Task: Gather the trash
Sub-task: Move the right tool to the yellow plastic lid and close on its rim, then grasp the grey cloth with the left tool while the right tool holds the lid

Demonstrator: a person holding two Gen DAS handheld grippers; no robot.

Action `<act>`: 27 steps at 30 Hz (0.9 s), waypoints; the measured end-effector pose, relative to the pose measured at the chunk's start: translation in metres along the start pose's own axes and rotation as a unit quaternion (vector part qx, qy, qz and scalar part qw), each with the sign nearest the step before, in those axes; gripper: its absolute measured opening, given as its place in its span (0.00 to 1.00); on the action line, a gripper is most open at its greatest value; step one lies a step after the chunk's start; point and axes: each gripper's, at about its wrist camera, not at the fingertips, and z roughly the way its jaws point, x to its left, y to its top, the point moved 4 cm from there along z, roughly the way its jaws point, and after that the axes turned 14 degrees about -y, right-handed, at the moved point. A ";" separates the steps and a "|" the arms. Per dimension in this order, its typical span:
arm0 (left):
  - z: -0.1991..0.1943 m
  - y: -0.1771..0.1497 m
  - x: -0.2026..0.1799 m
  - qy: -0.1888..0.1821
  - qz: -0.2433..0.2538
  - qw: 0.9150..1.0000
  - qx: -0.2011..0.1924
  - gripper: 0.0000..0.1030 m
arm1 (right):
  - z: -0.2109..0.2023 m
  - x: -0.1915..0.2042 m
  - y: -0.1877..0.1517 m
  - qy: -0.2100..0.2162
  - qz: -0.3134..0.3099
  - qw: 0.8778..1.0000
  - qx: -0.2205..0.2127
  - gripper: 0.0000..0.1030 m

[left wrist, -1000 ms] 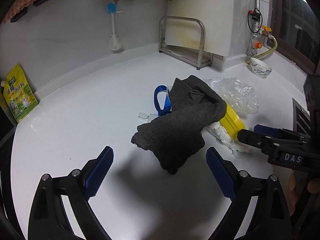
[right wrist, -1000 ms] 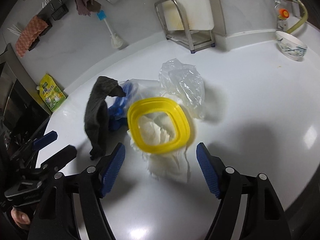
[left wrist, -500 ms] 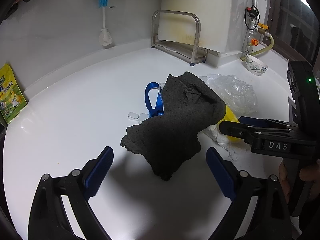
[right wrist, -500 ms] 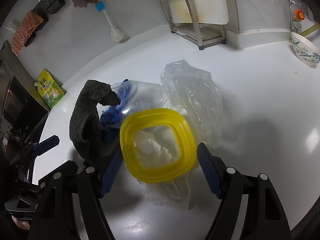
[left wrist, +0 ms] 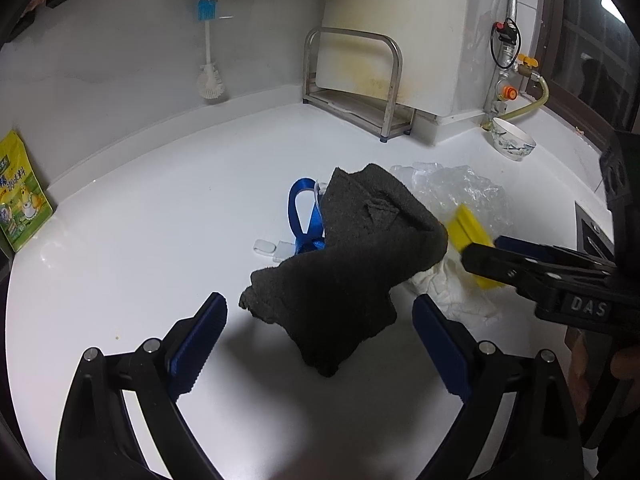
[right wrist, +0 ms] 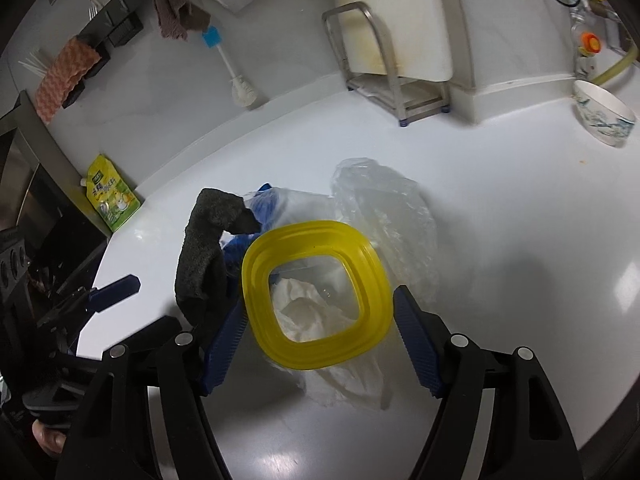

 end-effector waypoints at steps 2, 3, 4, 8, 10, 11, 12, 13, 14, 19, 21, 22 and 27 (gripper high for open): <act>0.003 0.002 0.000 0.003 0.003 1.000 0.000 0.89 | -0.006 -0.009 -0.006 -0.004 0.014 1.000 0.004 0.68; 0.005 0.002 -0.001 0.004 0.005 1.000 0.001 0.89 | -0.008 -0.012 -0.008 -0.005 0.019 1.000 0.007 0.68; 0.007 0.003 -0.002 0.005 0.009 1.000 0.002 0.89 | -0.012 -0.016 -0.012 -0.008 0.027 1.000 0.008 0.68; 0.013 0.005 -0.008 0.010 0.027 1.000 -0.001 0.89 | -0.025 -0.028 -0.025 -0.020 0.046 0.999 0.013 0.68; 0.015 0.006 -0.012 0.009 0.033 0.999 -0.006 0.86 | -0.031 -0.032 -0.032 -0.027 0.053 0.998 0.015 0.68; 0.016 0.007 -0.013 0.008 0.036 0.999 -0.007 0.83 | -0.033 -0.033 -0.035 -0.029 0.055 0.998 0.016 0.68; 0.017 0.008 -0.015 0.007 0.039 0.999 -0.006 0.76 | -0.036 -0.035 -0.039 -0.032 0.057 0.998 0.018 0.68; 0.018 0.008 -0.016 0.005 0.042 0.999 -0.004 0.67 | -0.038 -0.035 -0.041 -0.035 0.058 0.998 0.019 0.68; 0.019 0.008 -0.018 0.003 0.044 0.999 -0.001 0.62 | -0.039 -0.036 -0.043 -0.036 0.059 0.997 0.020 0.68; 0.019 0.009 -0.021 -0.008 0.041 0.999 0.010 0.22 | -0.046 -0.038 -0.051 -0.038 0.069 0.997 0.026 0.68; 0.017 0.010 -0.021 -0.009 0.037 0.999 0.010 0.18 | -0.049 -0.037 -0.053 -0.039 0.068 0.997 0.028 0.68; 0.015 0.011 -0.020 -0.009 0.034 0.999 0.010 0.17 | -0.051 -0.036 -0.054 -0.039 0.068 0.996 0.029 0.68; -0.001 0.015 -0.018 -0.008 0.028 1.000 -0.003 0.14 | -0.059 -0.029 -0.055 -0.037 0.068 0.997 0.026 0.68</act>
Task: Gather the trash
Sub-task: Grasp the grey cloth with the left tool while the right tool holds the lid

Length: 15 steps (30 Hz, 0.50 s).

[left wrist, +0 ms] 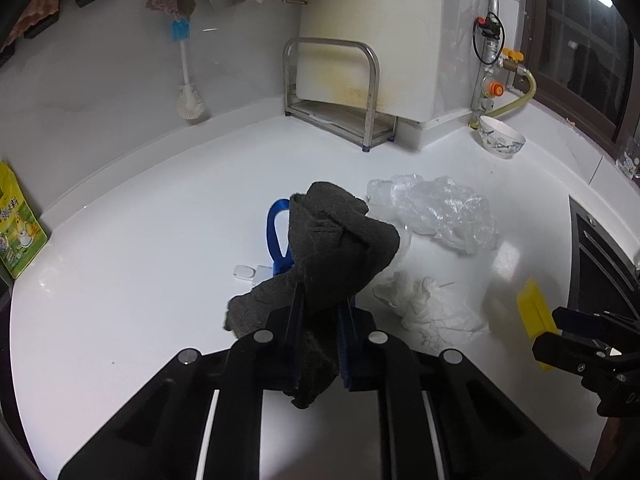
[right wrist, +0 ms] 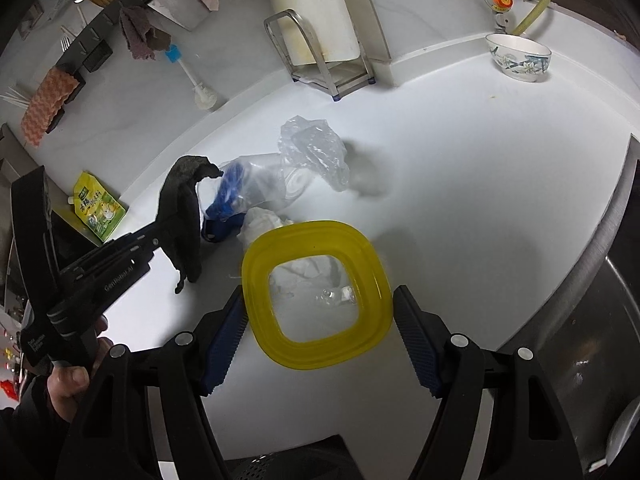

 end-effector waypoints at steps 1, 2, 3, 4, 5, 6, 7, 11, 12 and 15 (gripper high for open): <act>-0.004 0.001 0.001 0.001 0.000 1.000 -0.004 0.13 | -0.002 0.001 0.000 0.000 0.000 1.000 -0.003 0.68; -0.007 0.003 0.002 0.002 0.001 1.000 -0.006 0.13 | -0.004 0.002 0.000 0.001 0.002 1.000 -0.005 0.68; -0.011 0.004 0.004 0.002 0.000 1.000 -0.009 0.13 | -0.005 0.003 -0.001 0.002 0.004 1.000 -0.006 0.68; -0.015 0.005 0.006 0.002 -0.002 1.000 -0.012 0.13 | -0.007 0.003 -0.001 0.002 0.006 1.000 -0.009 0.68; -0.019 0.006 0.007 0.004 -0.003 1.000 -0.015 0.13 | -0.008 0.005 -0.001 0.003 0.006 1.000 -0.012 0.68; -0.023 0.006 0.008 0.005 -0.003 1.000 -0.017 0.13 | -0.009 0.005 -0.002 0.003 0.006 1.000 -0.015 0.68; -0.026 0.006 0.009 0.006 -0.004 1.000 -0.019 0.13 | -0.010 0.006 -0.002 0.001 0.007 1.000 -0.019 0.68; -0.040 0.002 0.012 0.007 -0.003 1.000 -0.021 0.13 | -0.013 0.006 -0.006 0.010 0.026 0.999 -0.030 0.68; -0.042 0.001 0.012 0.007 -0.003 1.000 -0.021 0.13 | -0.014 0.006 -0.007 0.012 0.029 0.999 -0.031 0.68; -0.050 -0.003 0.011 0.009 -0.001 1.000 -0.022 0.13 | -0.018 0.009 -0.013 0.015 0.028 0.999 -0.041 0.68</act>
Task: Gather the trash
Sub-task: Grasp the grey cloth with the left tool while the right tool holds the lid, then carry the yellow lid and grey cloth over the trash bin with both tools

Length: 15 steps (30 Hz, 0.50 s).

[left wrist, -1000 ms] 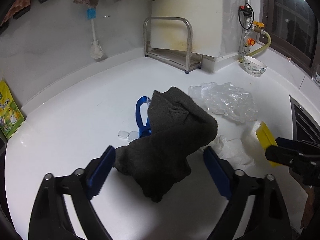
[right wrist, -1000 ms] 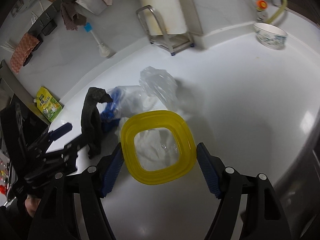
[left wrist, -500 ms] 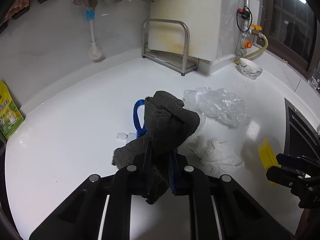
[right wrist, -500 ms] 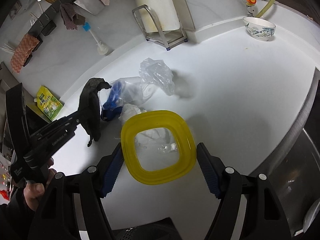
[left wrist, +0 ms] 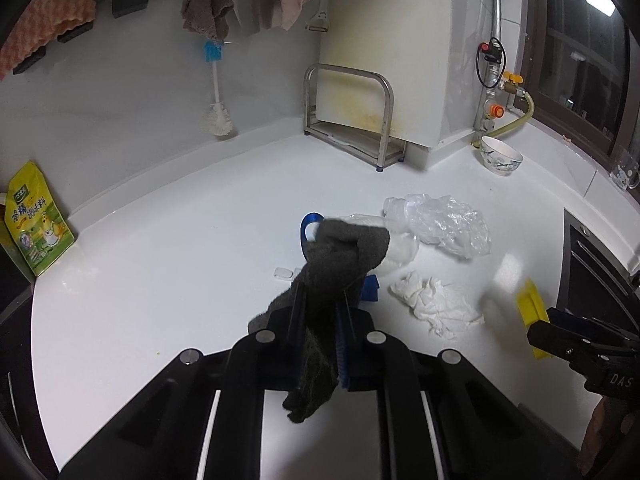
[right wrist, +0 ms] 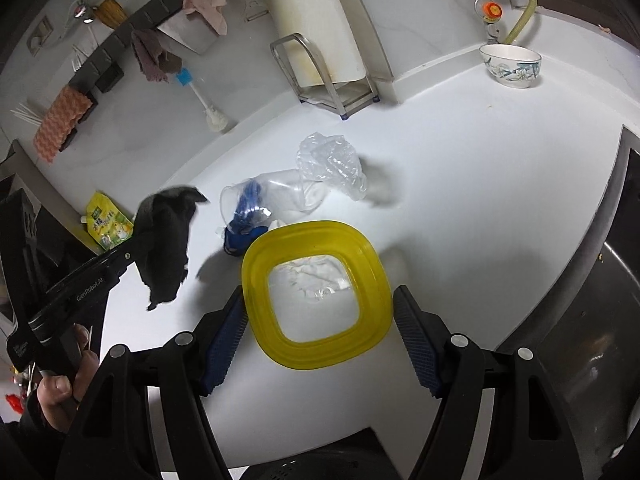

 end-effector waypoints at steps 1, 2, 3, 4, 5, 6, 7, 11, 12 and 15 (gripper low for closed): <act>-0.002 -0.001 -0.001 0.000 0.001 1.000 -0.001 0.13 | -0.001 0.000 -0.002 0.000 -0.001 1.000 -0.005 0.68; -0.006 -0.004 -0.002 0.003 0.004 1.000 -0.003 0.13 | -0.003 0.000 -0.004 0.002 0.001 1.000 -0.009 0.68; -0.008 -0.005 -0.002 0.004 0.006 1.000 -0.005 0.13 | -0.003 0.000 -0.006 0.004 0.003 1.000 -0.012 0.68; -0.012 -0.007 -0.003 0.006 0.007 1.000 -0.008 0.13 | -0.004 0.001 -0.008 0.007 0.005 1.000 -0.016 0.68; -0.015 -0.010 -0.003 0.008 0.008 1.000 -0.011 0.13 | -0.005 0.000 -0.011 0.010 0.006 1.000 -0.019 0.68; -0.017 -0.012 -0.004 0.009 0.007 1.000 -0.015 0.13 | -0.006 0.001 -0.013 0.012 0.007 1.000 -0.020 0.68; -0.020 -0.016 -0.005 0.009 0.006 1.000 -0.021 0.13 | -0.007 0.001 -0.017 0.016 0.007 1.000 -0.024 0.68; -0.030 -0.025 -0.007 0.008 -0.003 0.999 -0.036 0.12 | -0.014 0.002 -0.028 0.027 0.003 0.999 -0.035 0.68; -0.033 -0.027 -0.008 0.006 -0.005 0.999 -0.042 0.12 | -0.019 0.002 -0.032 0.028 -0.002 0.999 -0.043 0.68; -0.044 -0.034 -0.012 0.013 0.001 0.998 -0.060 0.12 | -0.035 0.002 -0.042 0.033 -0.005 0.997 -0.065 0.68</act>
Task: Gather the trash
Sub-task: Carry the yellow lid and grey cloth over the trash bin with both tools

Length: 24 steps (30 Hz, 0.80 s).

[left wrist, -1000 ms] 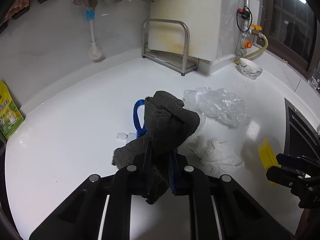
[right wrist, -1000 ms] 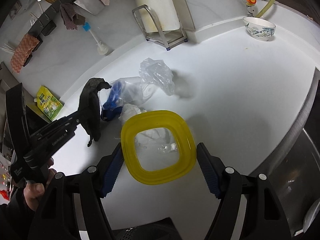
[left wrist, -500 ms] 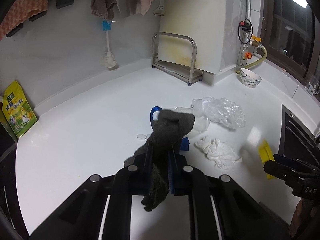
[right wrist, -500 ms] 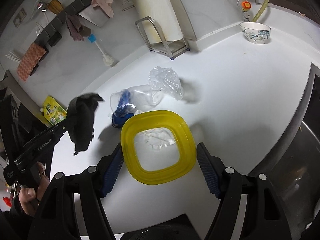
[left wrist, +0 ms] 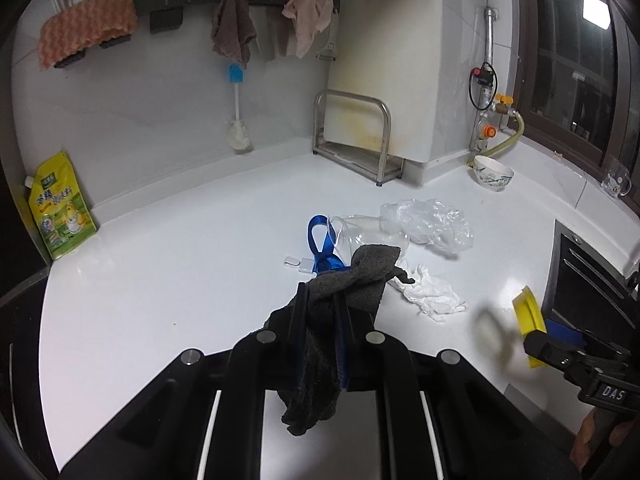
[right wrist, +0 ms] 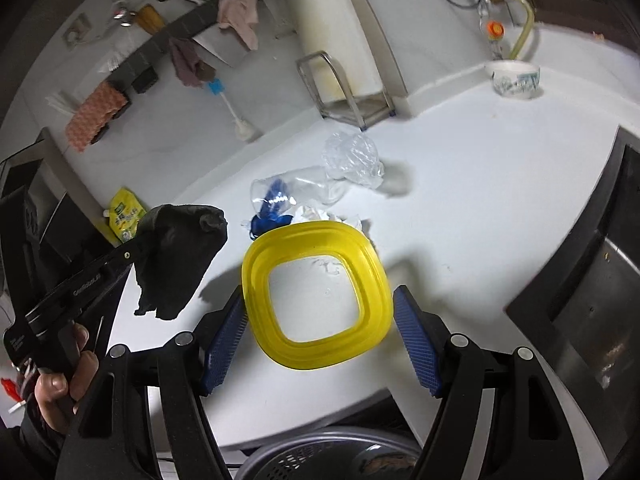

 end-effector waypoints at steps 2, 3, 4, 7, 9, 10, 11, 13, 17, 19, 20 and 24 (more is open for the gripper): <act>-0.008 -0.005 -0.005 0.003 0.002 1.000 -0.006 0.12 | -0.011 -0.001 -0.006 0.005 0.004 1.000 -0.011 0.68; -0.013 -0.008 -0.007 0.003 0.003 1.000 -0.009 0.12 | -0.017 0.000 -0.009 0.008 0.005 1.000 -0.015 0.68; -0.019 -0.011 -0.011 0.006 0.004 1.000 -0.012 0.12 | -0.023 0.000 -0.014 0.010 0.005 1.000 -0.020 0.68; -0.035 -0.022 -0.023 0.004 0.011 1.000 -0.018 0.12 | -0.039 -0.003 -0.031 0.007 0.002 1.000 -0.028 0.68; -0.046 -0.032 -0.034 0.005 0.022 0.999 -0.025 0.12 | -0.049 -0.007 -0.043 0.009 0.006 0.999 -0.031 0.68; -0.051 -0.039 -0.040 0.004 0.025 0.999 -0.029 0.12 | -0.053 -0.010 -0.051 0.009 0.008 0.999 -0.031 0.68; -0.054 -0.044 -0.044 0.001 0.024 0.999 -0.030 0.12 | -0.057 -0.012 -0.059 0.007 0.008 0.999 -0.031 0.68; -0.060 -0.059 -0.053 -0.009 0.020 0.999 -0.028 0.12 | -0.064 -0.017 -0.076 0.004 0.010 1.000 -0.026 0.68; -0.070 -0.086 -0.072 -0.026 0.019 0.999 -0.015 0.12 | -0.082 -0.022 -0.110 0.000 0.006 1.000 -0.014 0.68; -0.074 -0.096 -0.080 -0.031 0.019 0.999 -0.010 0.12 | -0.091 -0.025 -0.124 -0.005 0.003 1.000 -0.009 0.68; -0.076 -0.102 -0.085 -0.033 0.021 0.999 -0.007 0.12 | -0.095 -0.026 -0.130 -0.005 0.004 1.000 -0.007 0.68; -0.083 -0.123 -0.102 -0.039 0.027 0.999 0.001 0.12 | -0.106 -0.034 -0.151 -0.009 0.011 1.000 0.001 0.68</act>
